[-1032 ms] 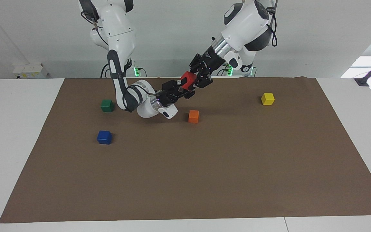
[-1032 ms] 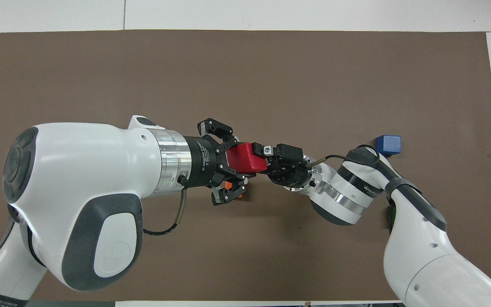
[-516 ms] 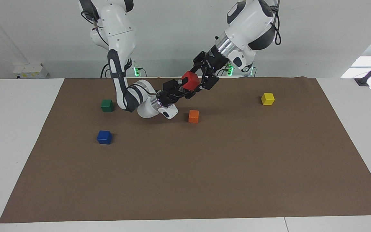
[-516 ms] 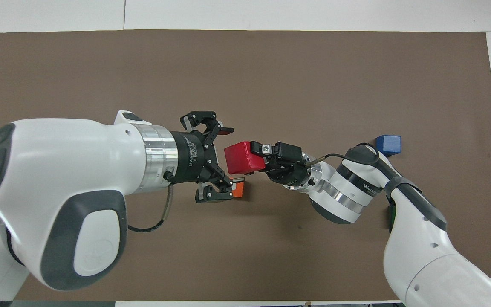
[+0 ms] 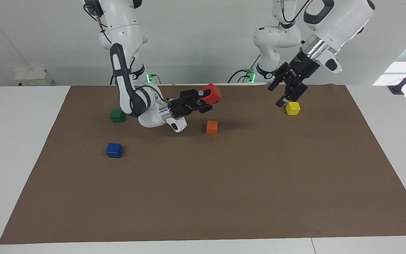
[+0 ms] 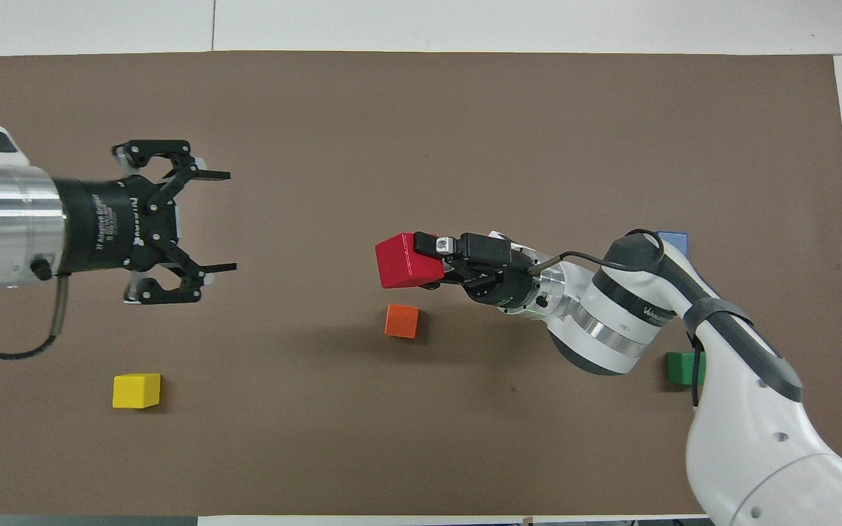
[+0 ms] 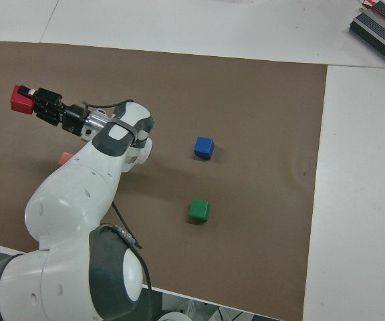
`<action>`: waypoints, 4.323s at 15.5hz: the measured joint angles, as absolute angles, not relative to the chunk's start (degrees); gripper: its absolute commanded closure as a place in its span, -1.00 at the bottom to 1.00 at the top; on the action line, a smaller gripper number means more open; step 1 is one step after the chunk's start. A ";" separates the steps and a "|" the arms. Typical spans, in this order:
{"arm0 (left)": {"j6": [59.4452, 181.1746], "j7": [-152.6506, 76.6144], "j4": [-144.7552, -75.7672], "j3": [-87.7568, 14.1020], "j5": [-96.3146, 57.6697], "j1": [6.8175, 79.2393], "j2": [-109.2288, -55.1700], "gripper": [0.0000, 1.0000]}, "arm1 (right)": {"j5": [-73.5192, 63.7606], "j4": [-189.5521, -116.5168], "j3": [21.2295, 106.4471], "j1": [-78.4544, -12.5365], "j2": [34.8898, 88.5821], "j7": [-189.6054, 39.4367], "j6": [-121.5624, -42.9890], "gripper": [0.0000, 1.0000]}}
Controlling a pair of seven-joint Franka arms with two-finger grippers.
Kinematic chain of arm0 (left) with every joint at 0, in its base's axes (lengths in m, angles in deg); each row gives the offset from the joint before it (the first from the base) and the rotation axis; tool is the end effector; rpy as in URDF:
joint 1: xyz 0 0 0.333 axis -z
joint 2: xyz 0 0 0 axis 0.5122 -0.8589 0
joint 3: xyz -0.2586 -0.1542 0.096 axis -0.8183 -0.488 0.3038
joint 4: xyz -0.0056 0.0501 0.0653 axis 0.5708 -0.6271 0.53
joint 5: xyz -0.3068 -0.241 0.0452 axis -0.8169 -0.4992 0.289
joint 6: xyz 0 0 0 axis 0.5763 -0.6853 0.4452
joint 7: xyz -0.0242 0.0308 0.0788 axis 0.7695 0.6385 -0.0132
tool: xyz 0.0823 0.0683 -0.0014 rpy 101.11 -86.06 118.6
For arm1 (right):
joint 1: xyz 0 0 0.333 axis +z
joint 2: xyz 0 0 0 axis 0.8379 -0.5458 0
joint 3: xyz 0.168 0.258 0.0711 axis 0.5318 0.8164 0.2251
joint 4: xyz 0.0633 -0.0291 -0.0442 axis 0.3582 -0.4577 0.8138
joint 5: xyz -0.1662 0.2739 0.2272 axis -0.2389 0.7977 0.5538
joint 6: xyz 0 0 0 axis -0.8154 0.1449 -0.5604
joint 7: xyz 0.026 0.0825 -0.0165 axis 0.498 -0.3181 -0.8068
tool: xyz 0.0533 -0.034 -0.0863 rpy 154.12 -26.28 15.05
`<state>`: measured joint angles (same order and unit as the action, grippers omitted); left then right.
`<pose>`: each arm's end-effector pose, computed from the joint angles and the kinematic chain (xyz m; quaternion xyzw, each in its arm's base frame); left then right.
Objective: Transfer red block to right arm and stack on blue block
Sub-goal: 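Open the left gripper and withdraw it while the right gripper pulls back, then carry the red cube with the right gripper onto the blue cube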
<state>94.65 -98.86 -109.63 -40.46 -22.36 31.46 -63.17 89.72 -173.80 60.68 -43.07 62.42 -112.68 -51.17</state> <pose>0.5265 -0.1026 0.5991 0.7577 0.6021 -0.0670 0.2428 0.5209 0.2629 0.3673 -0.5222 0.0739 0.0022 0.8496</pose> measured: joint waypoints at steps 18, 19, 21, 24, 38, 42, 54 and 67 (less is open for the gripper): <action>82.19 -35.86 -94.28 -41.76 11.22 24.88 -81.88 -1.00 | -14.95 -157.51 60.73 -51.94 80.11 -65.81 -70.96 1.00; 82.13 -35.86 -94.29 -42.05 11.27 25.51 -81.67 -1.00 | -20.12 -157.55 60.78 -51.83 80.00 -63.12 -70.97 1.00; 81.52 -35.86 -94.91 -42.21 11.41 26.60 -80.95 -1.00 | -28.31 -157.71 60.85 -51.51 79.61 -59.38 -70.98 1.00; 78.36 -35.33 -95.72 -41.92 11.51 26.68 -78.61 -1.00 | -37.49 -160.01 60.79 -51.39 78.85 -57.19 -74.09 1.00; 72.42 -30.63 -94.61 -40.79 7.70 26.76 -73.47 -1.00 | -46.13 -176.36 60.43 -57.88 72.68 -55.79 -106.92 1.00; 71.57 -28.83 -94.59 -40.77 7.70 26.76 -71.59 -1.00 | -46.61 -176.94 60.42 -58.48 71.67 -55.79 -110.53 1.00; 70.71 -25.42 -95.19 -41.33 7.44 26.85 -69.40 -1.00 | -48.00 -178.98 60.43 -59.55 71.61 -55.77 -113.24 0.77; 70.71 -25.28 -95.19 -41.22 4.49 26.85 -69.18 -1.00 | -47.98 -172.31 60.97 -59.83 73.68 -58.24 -98.31 -1.00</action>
<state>70.71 -25.28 -95.19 -41.22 4.49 26.85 -69.18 -47.98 -172.31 60.97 -59.83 73.68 -58.24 -98.31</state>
